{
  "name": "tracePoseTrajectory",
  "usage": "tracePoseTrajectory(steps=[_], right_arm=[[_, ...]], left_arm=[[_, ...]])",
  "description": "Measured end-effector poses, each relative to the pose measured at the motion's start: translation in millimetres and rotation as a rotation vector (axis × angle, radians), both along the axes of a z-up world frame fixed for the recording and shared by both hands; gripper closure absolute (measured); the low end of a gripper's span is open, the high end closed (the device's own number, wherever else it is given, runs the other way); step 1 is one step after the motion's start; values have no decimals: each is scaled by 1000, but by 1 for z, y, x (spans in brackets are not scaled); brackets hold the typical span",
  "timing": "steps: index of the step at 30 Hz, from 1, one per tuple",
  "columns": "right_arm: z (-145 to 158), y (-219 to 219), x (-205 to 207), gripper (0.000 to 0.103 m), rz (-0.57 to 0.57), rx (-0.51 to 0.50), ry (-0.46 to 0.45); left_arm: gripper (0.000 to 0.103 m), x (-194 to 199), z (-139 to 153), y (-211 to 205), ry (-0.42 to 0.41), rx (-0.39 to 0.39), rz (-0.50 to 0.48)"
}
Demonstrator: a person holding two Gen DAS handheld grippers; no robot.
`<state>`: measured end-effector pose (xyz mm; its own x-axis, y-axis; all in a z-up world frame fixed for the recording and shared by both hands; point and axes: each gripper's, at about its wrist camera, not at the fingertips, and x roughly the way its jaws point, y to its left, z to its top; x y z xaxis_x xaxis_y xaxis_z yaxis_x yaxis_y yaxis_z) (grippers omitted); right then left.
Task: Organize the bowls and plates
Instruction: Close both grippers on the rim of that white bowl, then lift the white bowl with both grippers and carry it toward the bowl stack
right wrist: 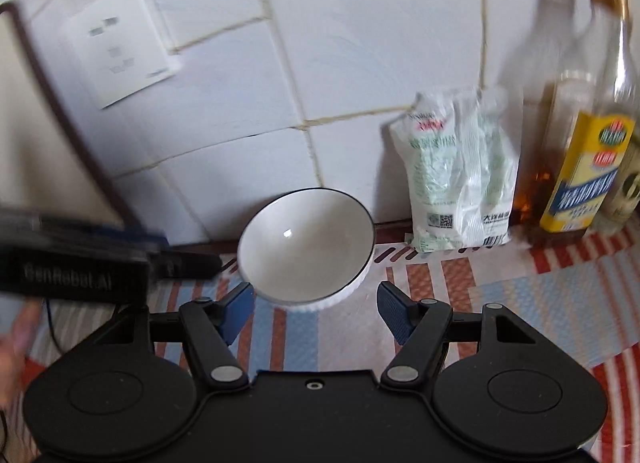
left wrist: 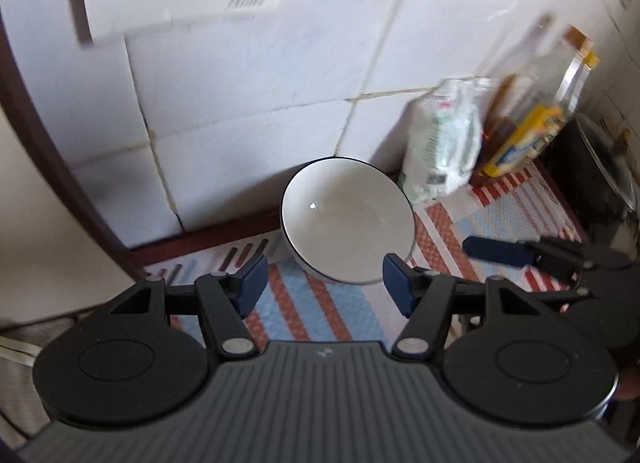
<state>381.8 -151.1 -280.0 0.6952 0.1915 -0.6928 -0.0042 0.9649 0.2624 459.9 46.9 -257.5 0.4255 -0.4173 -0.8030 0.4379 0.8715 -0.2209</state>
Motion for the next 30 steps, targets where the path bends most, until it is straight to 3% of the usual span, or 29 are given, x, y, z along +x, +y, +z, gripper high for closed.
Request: tracePoseTrajectory(steps=[5,10,11,13,17,21,30], right_arm=[[-24,-7,22,42,-36,39,47],[-46,-9,41,54,-40,63,92],[-48,-11,45,62,-46,82,101],[-52,-15,51,63,-73,127,127],[-58,-14,65,69,-83,91,161],[-64,-19,71,71,-126,142,205],[-59,-12,55,80,-151,93,191]], left_arm=[[54,18,-25,-9,16,30,28],[83,30,-45,-14,62,29,69],[83,31,-47,-14,68,32,81],[83,35,-52,-12,90,15,108],[83,39,-60,-13,101,18,137],[87,40,-58,-18,79,38,111],[88,23,-44,-27,54,91,74]])
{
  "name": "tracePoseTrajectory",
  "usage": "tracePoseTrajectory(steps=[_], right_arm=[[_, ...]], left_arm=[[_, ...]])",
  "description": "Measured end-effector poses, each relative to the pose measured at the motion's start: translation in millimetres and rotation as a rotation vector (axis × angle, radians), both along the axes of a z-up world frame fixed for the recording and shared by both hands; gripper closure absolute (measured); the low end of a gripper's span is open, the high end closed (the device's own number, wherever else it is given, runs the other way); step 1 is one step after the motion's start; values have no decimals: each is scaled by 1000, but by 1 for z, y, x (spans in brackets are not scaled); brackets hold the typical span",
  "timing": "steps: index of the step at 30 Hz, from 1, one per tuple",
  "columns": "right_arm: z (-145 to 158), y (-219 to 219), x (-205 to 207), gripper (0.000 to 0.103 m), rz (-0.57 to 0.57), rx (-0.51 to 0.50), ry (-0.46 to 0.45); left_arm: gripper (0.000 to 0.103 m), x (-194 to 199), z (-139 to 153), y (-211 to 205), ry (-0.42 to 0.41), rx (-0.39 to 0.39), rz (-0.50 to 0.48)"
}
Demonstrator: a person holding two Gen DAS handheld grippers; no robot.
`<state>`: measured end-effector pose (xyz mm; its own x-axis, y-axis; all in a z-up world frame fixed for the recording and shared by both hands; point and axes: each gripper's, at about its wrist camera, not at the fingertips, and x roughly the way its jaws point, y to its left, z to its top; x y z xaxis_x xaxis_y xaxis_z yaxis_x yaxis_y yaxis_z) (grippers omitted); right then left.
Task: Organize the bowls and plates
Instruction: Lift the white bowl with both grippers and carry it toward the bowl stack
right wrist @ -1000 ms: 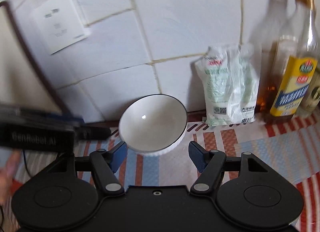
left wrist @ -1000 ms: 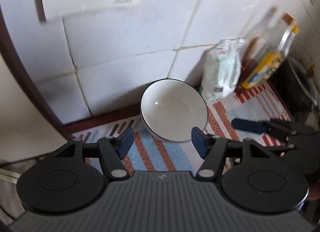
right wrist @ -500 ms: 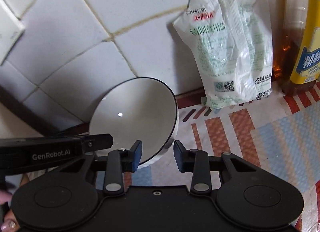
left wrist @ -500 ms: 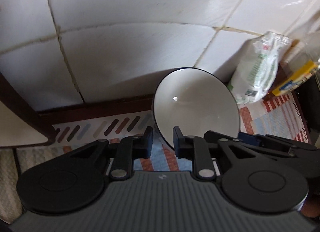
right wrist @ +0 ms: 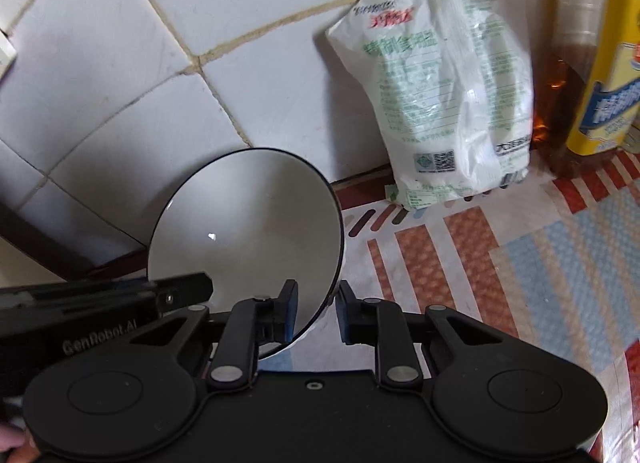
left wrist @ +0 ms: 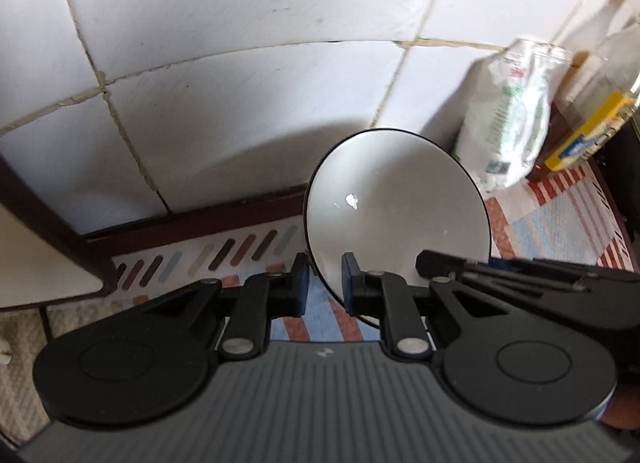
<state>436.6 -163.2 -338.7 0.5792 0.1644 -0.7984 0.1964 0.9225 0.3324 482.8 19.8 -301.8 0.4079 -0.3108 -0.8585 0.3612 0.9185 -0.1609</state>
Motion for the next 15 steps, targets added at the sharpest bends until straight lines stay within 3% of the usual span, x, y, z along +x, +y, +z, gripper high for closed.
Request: tracePoseTrajectory(steps=[6,15], right_arm=[[31,6,-29,81,-4,-24,-7],[90,10,-79,81,-27,38,-39]], left_arm=[[88,-27,29,2,-20,6,0],[88,-75,91,10,-97,35,-60]])
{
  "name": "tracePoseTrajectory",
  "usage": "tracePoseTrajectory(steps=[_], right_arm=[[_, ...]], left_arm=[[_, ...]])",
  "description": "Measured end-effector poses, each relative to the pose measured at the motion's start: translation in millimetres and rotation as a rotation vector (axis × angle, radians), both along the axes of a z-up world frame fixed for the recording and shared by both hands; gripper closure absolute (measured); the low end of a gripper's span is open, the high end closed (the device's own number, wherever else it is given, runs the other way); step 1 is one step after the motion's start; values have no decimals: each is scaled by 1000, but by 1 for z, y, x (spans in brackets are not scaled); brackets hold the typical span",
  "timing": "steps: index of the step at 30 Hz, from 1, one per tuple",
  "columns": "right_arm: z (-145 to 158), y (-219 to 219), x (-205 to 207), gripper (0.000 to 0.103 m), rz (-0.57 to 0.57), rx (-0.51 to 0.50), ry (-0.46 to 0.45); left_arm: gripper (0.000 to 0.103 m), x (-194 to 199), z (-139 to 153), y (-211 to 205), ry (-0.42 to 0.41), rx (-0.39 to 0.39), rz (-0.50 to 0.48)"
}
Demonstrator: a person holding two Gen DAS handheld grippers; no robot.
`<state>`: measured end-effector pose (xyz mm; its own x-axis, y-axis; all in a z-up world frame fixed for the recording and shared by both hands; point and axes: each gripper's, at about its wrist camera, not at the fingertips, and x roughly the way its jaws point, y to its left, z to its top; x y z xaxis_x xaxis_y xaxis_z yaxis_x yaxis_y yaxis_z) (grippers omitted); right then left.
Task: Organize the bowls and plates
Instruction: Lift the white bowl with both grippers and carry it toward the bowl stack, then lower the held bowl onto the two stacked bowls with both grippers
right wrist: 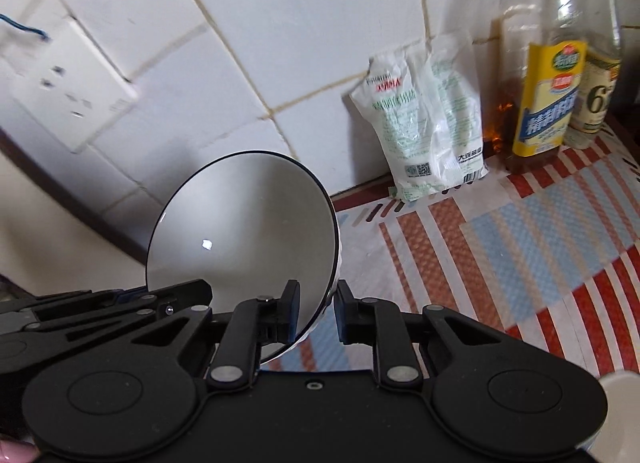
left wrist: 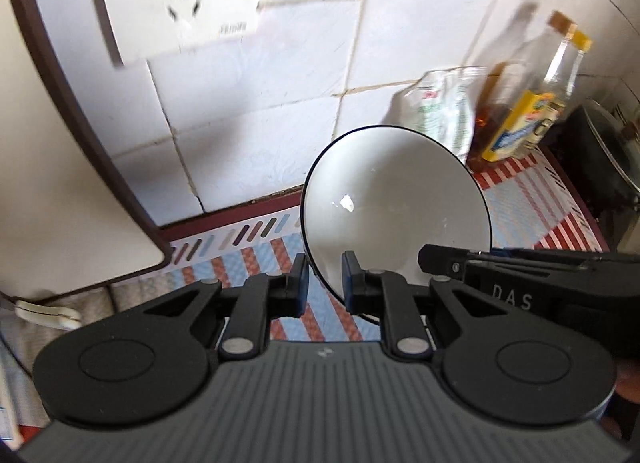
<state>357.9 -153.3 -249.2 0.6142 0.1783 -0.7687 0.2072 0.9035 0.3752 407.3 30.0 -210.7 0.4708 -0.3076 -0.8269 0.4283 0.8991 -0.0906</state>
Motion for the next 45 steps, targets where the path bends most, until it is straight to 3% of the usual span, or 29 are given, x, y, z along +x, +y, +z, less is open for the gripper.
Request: tracePoseTrajectory(steps=[11,22,33,45], right_arm=[[61,5,-70,81,4,-35,-45],[90,-18,-138,82,40,-6,-65],[84,-72,-193,82,136,-2,-45],[59,-128,-226,82,200,3,-2]], left_arm=[[88,-72,63,4,-68,7,-73],[87,-154,86,-15,-92,8,-72],[87,-230,75,-71,-99,47,1],[87,-266,52,-117,-84,13,61]])
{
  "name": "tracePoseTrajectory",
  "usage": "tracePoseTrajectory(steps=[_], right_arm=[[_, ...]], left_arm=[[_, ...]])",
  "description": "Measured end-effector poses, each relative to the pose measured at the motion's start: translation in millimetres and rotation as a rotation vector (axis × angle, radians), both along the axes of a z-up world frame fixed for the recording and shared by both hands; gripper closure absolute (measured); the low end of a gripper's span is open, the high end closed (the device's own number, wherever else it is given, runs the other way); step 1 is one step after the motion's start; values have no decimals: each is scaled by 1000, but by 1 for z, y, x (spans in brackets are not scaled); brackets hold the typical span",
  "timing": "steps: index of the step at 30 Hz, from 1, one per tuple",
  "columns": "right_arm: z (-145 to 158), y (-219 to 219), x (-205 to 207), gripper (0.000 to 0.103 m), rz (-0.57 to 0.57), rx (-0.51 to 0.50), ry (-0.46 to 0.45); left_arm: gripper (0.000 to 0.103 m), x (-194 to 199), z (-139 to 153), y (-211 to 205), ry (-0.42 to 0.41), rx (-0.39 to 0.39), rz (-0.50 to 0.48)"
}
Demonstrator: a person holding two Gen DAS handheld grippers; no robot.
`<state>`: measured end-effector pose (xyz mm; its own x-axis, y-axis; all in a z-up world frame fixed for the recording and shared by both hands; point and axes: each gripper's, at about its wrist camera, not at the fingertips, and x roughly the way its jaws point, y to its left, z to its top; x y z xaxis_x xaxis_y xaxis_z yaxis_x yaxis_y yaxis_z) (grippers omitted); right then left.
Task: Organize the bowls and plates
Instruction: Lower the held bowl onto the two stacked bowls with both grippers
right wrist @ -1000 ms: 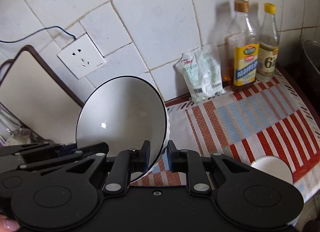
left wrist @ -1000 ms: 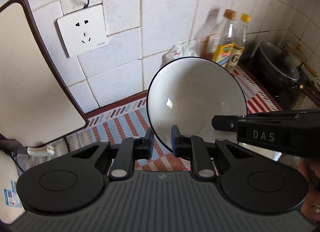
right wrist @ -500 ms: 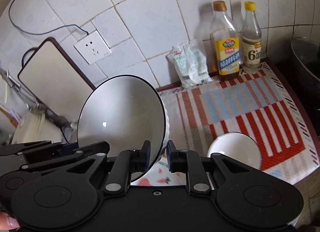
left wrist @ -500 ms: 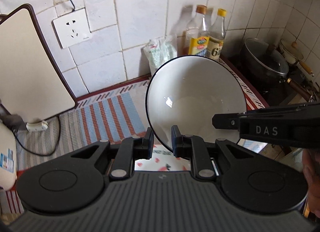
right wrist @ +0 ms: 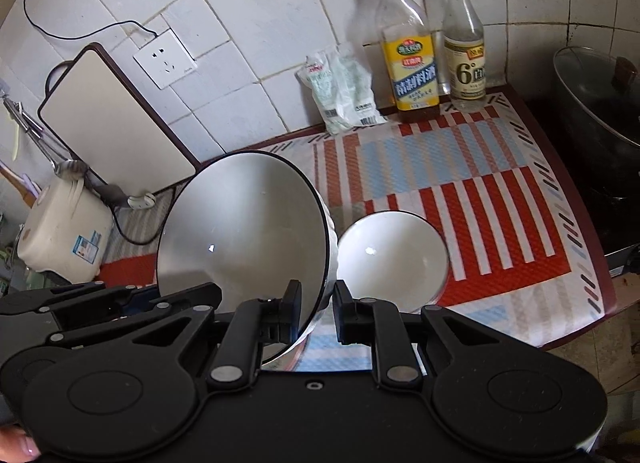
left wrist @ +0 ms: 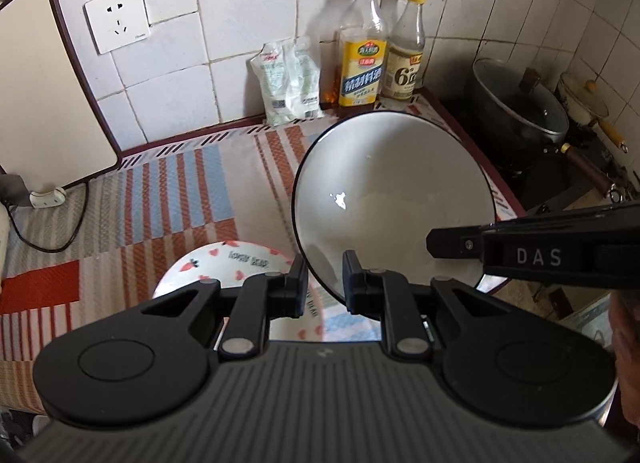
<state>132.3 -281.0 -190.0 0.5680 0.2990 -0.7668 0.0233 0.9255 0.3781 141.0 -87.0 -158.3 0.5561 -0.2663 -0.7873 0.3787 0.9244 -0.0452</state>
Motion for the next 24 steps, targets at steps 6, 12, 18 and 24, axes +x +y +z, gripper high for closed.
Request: tracePoseTrajectory(steps=[6,12,18,24], right_arm=[[-14,-18,1,82,22,-8,7],[-30,-30,10,82,13,-33,32],[-40,-33,23,82,37,-75,32],[-54,-40,38,82,69,-82,44]], left_arm=[[87,-1,-15,-18,-1,-24,44],[87,9,-34,-33,25,-18,65],[87,20,-50,-40,51,-28,101],[87,28,-67,-48,79,-28,136]])
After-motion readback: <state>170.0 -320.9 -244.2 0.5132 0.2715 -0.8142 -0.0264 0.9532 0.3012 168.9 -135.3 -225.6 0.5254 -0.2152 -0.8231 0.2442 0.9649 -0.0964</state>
